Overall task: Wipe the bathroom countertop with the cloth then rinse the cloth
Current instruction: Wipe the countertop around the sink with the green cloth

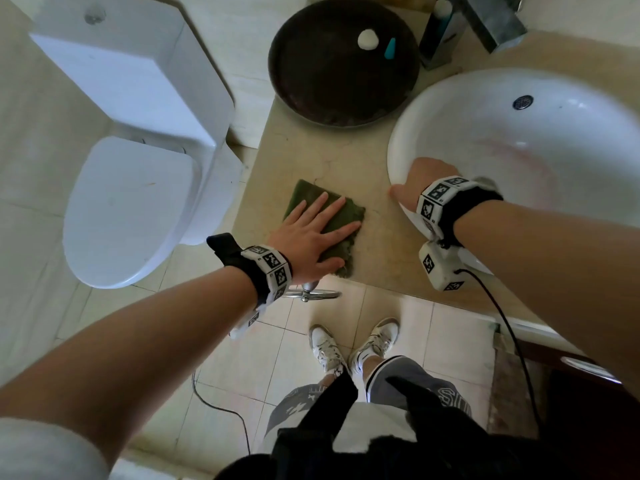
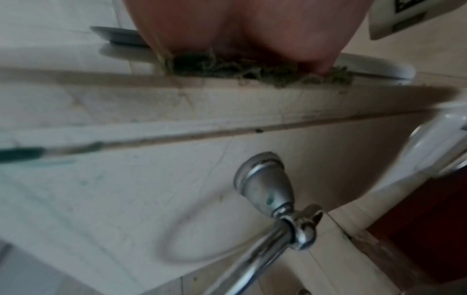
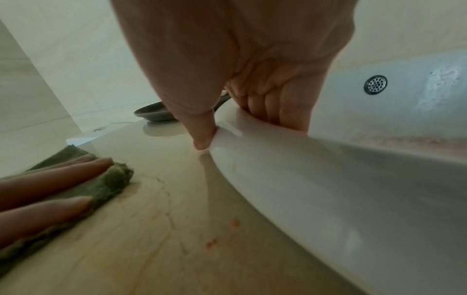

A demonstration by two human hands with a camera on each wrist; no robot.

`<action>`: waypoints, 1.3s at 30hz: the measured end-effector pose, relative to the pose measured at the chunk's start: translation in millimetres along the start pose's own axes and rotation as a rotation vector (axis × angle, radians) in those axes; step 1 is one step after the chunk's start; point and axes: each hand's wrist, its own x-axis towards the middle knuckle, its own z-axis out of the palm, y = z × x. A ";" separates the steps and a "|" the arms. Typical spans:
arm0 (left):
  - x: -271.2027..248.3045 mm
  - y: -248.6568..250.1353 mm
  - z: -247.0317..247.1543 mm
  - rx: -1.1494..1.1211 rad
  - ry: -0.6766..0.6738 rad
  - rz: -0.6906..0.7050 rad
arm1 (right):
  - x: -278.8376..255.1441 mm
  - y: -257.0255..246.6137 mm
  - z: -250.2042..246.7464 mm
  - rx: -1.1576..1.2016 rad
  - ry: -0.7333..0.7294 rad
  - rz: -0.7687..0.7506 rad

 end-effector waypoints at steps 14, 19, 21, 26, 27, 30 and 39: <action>13.5 16.7 -1.9 0.029 0.029 -0.014 | -1.1 -1.2 0.5 -0.012 0.002 0.013; -21.3 -30.0 5.2 0.022 0.010 -0.104 | 0.8 -0.2 0.1 0.007 0.002 0.016; -37.0 -49.5 6.6 0.022 -0.006 -0.135 | 0.8 -0.8 -0.2 0.009 0.005 0.013; -46.1 -60.4 8.7 0.023 -0.031 -0.132 | 0.2 0.6 0.3 0.030 0.007 0.016; -46.6 -59.6 9.4 0.029 -0.031 -0.135 | -0.1 0.6 0.0 0.027 0.005 0.016; -42.9 -54.8 10.2 0.029 -0.026 -0.147 | 0.4 0.2 -0.1 0.017 -0.004 0.020; 7.8 32.2 1.5 0.022 0.044 0.073 | 6.2 3.0 3.4 -0.071 0.029 -0.004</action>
